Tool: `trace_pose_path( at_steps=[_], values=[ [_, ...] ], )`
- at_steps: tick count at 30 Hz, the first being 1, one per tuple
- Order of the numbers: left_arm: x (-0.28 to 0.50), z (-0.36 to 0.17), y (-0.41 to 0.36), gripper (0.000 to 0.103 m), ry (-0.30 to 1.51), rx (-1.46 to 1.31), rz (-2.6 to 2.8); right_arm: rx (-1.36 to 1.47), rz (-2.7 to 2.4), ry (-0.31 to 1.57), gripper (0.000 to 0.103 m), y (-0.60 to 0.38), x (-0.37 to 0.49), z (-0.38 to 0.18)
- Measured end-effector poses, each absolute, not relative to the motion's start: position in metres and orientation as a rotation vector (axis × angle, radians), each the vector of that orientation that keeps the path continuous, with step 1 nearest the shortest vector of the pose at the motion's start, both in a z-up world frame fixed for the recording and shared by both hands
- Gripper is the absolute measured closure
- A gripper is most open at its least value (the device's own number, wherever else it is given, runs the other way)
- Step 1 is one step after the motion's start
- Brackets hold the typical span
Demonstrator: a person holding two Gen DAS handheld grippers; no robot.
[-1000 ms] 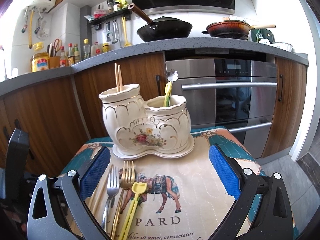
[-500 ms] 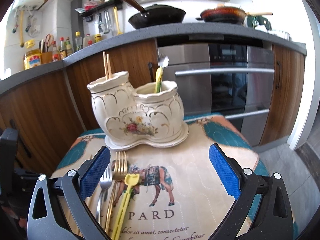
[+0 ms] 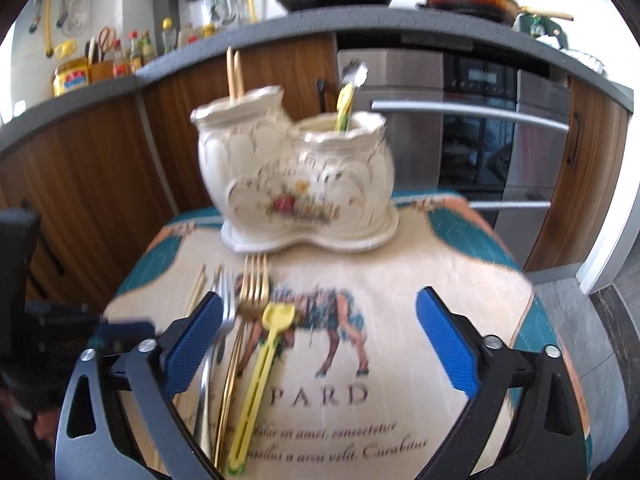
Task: Organize utensils
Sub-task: 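Lower the left tool toward the chopsticks while the right tool approaches a yellow spoon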
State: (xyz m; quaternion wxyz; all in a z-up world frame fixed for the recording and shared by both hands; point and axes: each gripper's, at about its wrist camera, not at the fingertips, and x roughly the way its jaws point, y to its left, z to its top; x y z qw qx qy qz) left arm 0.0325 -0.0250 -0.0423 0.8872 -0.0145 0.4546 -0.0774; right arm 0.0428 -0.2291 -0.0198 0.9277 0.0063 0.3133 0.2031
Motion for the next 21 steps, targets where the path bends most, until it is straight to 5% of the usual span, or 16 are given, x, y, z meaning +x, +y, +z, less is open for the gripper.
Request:
trace_pose_path(
  at_steps=[3, 11, 21],
  values=[
    [0.034, -0.038, -0.023, 0.067, 0.928, -0.066, -0.169, 0.014, 0.461, 0.724, 0.039, -0.224, 0.041, -0.029],
    [0.036, -0.046, -0.027, 0.071, 0.933, -0.006, -0.161, -0.066, 0.493, 0.818, 0.069, -0.203, 0.036, -0.044],
    [0.037, -0.047, -0.024, 0.074, 0.947, 0.020, -0.163, -0.097, 0.504, 0.857, 0.071, -0.194, 0.039, -0.055]
  ],
)
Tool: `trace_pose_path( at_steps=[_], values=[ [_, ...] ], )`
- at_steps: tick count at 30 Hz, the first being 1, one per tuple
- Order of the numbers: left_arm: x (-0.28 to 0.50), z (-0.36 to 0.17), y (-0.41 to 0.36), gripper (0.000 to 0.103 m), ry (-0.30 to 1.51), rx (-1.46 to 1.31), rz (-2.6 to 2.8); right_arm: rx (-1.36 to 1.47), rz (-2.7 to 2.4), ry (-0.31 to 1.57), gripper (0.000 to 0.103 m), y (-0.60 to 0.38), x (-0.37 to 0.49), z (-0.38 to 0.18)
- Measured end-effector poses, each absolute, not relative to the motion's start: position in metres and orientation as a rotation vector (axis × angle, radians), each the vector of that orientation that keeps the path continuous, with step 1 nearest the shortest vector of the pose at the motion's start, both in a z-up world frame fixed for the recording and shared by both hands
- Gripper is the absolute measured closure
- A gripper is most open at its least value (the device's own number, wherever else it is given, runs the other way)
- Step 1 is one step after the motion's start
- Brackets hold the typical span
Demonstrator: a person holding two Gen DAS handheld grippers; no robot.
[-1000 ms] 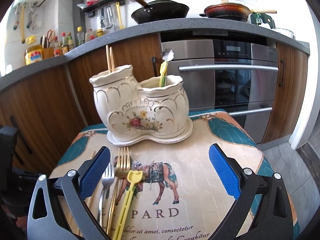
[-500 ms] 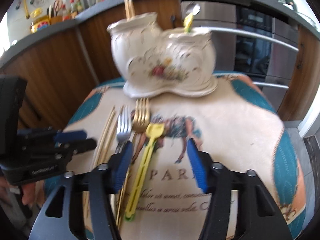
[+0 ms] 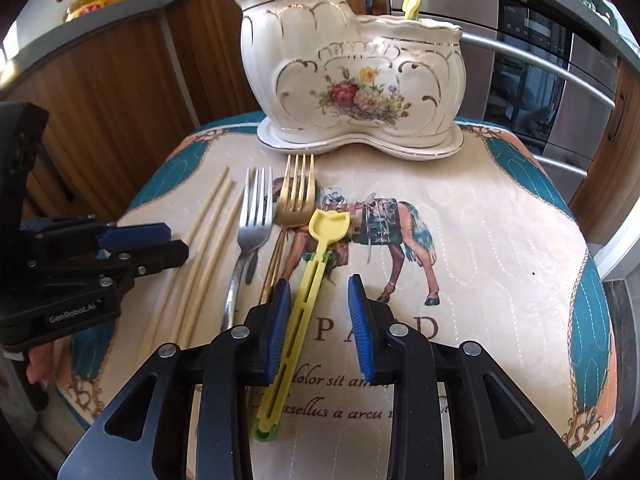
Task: Organize utensils
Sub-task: 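Grasp a wooden chopstick with the left tool while the right tool grasps the yellow spoon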
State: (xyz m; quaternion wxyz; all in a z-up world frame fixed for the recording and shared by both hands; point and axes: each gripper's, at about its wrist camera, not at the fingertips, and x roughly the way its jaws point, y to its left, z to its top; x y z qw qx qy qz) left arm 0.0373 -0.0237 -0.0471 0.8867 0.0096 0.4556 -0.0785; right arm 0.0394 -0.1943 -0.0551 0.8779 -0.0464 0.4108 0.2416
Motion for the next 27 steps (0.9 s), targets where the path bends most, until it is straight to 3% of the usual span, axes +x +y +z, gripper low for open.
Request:
trace_pose_path(
  at_steps=[4, 6, 12, 19, 24, 27],
  values=[
    [0.039, -0.048, -0.031, 0.075, 0.934, 0.061, -0.148, -0.117, 0.499, 0.845, 0.072, -0.194, 0.038, -0.055],
    [0.039, -0.048, -0.031, 0.089, 0.926, 0.087, -0.138, -0.131, 0.488, 0.837, 0.079, -0.193, 0.039, -0.056],
    [0.033, -0.047, -0.019, 0.095, 0.938, 0.084, -0.173, -0.131, 0.492, 0.831, 0.092, -0.200, 0.040, -0.057],
    [0.021, -0.044, -0.021, 0.097, 0.968, 0.131, -0.181, -0.183, 0.479, 0.839, 0.092, -0.207, 0.040, -0.055],
    [0.025, -0.046, -0.020, 0.096, 0.964, 0.123, -0.148, -0.161, 0.462, 0.832, 0.082, -0.208, 0.042, -0.055],
    [0.026, -0.047, -0.021, 0.094, 0.954, 0.125, -0.135, -0.133, 0.469, 0.832, 0.081, -0.211, 0.045, -0.056]
  ],
)
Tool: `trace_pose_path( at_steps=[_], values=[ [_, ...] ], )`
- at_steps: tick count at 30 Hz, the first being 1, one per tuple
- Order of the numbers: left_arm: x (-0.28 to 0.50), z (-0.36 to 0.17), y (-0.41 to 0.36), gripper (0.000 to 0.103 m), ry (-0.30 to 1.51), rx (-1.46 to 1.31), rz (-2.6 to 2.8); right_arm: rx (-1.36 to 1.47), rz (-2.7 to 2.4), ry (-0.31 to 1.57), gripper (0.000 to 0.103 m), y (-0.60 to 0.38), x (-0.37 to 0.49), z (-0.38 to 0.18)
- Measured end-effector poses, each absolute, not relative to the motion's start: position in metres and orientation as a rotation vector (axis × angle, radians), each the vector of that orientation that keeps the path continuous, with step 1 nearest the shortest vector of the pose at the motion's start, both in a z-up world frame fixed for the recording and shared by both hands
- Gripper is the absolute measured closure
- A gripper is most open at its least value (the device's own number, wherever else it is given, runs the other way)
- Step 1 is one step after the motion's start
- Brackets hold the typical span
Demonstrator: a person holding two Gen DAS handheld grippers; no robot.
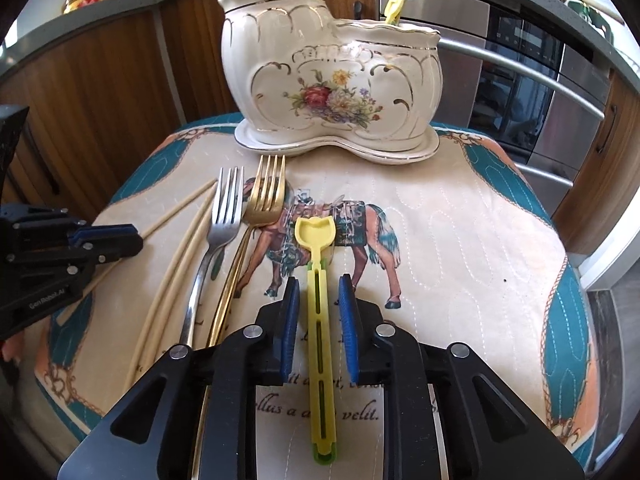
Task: Organize utensils
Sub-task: 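Grasp a wooden chopstick with the left tool while the right tool grasps the yellow spoon, then lift the chopstick with the left tool while the right tool carries the spoon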
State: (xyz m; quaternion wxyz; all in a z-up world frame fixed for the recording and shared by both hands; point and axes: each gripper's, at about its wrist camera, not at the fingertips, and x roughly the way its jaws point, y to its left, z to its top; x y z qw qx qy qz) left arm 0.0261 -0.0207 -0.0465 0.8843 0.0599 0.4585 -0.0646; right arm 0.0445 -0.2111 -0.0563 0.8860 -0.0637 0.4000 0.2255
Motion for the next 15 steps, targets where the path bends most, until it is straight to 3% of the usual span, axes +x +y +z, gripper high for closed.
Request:
trace_pose_path(
  at_steps=[3, 15],
  values=[
    [0.026, -0.047, -0.019, 0.094, 0.945, 0.121, -0.134, -0.121, 0.477, 0.831, 0.092, -0.212, 0.046, -0.057],
    [0.026, -0.039, 0.001, 0.097, 0.847, 0.040, -0.151, -0.029, 0.483, 0.721, 0.093, -0.223, 0.041, -0.038]
  ],
)
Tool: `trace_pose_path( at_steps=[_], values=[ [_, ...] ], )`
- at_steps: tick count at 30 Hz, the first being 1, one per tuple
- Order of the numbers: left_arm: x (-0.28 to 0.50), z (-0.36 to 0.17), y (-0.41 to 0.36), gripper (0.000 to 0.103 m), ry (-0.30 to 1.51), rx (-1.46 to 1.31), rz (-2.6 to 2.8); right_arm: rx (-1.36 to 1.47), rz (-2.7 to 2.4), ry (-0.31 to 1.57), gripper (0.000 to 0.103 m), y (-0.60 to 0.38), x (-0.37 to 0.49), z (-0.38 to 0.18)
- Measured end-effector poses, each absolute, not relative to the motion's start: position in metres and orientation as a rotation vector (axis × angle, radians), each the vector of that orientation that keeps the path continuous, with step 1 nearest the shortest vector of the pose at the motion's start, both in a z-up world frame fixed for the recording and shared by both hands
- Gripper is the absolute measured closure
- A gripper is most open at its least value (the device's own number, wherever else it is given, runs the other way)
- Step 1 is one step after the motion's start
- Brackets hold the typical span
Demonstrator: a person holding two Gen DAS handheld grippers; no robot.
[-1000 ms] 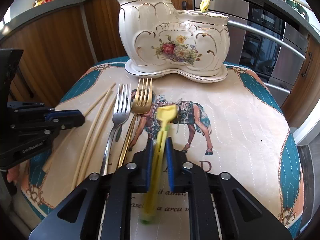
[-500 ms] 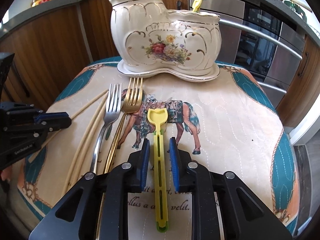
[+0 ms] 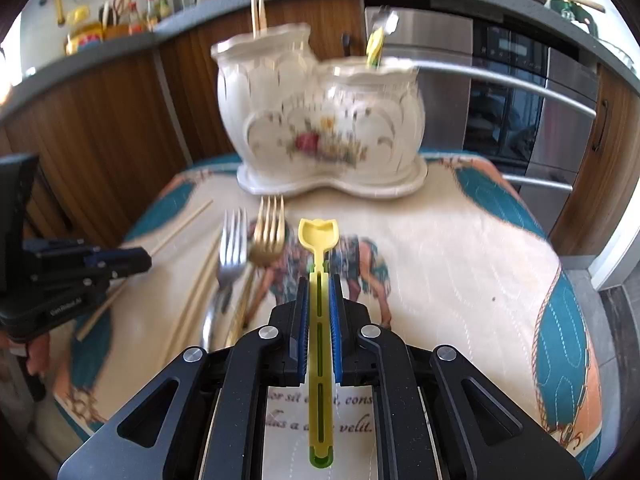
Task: Organize utensils
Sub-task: 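Lift the chopstick with the left tool while the right tool carries the spoon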
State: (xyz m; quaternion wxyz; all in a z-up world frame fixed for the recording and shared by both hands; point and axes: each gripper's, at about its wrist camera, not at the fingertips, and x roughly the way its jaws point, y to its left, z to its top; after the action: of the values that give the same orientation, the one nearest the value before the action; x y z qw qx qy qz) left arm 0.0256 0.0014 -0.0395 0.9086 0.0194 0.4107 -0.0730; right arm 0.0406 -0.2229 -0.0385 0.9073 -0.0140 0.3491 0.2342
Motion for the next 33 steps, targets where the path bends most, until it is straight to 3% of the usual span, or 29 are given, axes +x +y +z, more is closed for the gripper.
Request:
trace_pose_path(
  at_steps=[10, 18, 25, 33],
  values=[
    [0.020, -0.004, 0.011, 0.097, 0.691, -0.055, -0.236, 0.146, 0.504, 0.553, 0.093, -0.247, 0.036, -0.009],
    [0.024, 0.058, 0.005, 0.097, 0.456, -0.097, -0.323, 0.191, 0.499, 0.385, 0.093, -0.253, 0.060, 0.049],
    [0.069, 0.098, 0.003, 0.097, 0.310, -0.147, -0.316, 0.238, 0.483, 0.285, 0.092, -0.245, 0.111, 0.084],
    [0.126, 0.116, -0.007, 0.097, 0.191, -0.222, -0.335, 0.394, 0.501, 0.279, 0.092, -0.250, 0.172, 0.075]
  ],
)
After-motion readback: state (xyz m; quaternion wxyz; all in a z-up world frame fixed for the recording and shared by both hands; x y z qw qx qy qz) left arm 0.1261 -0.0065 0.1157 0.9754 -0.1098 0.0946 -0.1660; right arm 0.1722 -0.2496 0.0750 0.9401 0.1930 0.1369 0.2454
